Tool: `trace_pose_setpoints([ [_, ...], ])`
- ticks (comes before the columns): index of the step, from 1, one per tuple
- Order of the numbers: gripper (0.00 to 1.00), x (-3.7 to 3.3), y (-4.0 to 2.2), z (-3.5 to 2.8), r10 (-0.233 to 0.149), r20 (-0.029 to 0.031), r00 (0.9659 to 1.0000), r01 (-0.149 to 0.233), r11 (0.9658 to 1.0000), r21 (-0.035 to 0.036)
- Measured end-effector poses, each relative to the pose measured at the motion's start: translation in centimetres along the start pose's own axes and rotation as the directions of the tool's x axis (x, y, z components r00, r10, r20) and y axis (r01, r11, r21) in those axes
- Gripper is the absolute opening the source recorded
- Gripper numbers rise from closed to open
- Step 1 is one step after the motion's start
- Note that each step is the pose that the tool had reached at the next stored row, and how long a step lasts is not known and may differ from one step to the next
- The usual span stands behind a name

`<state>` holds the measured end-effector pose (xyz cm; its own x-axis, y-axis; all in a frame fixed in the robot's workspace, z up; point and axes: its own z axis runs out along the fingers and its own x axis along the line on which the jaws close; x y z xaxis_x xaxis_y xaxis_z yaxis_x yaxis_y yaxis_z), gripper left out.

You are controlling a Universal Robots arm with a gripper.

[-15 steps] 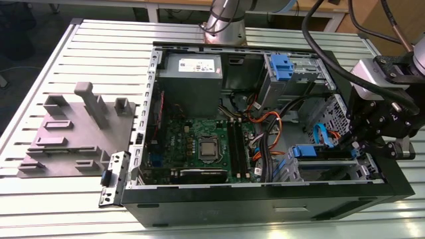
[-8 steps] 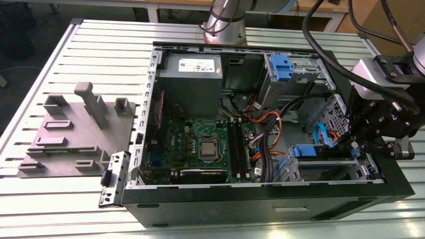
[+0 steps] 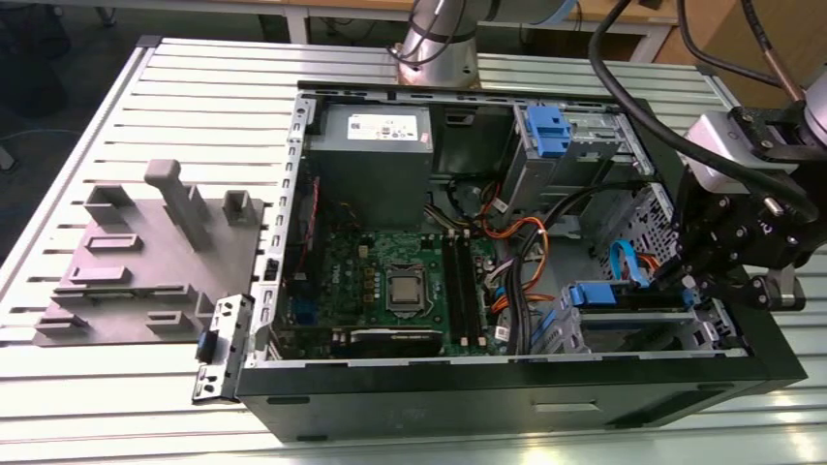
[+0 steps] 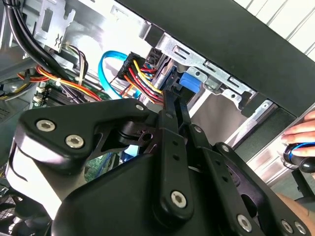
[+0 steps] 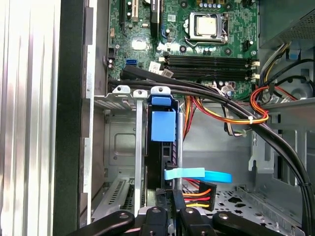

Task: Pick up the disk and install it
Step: 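Insert the second disk wire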

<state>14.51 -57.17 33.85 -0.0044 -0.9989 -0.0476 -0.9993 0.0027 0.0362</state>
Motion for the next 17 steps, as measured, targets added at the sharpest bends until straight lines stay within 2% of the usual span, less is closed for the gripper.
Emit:
trace_pose_setpoints([
  [17, 0.16, -0.01, 0.2, 0.16, 0.0, -0.0002, 1.0, 0.0, 1.0, 0.0],
])
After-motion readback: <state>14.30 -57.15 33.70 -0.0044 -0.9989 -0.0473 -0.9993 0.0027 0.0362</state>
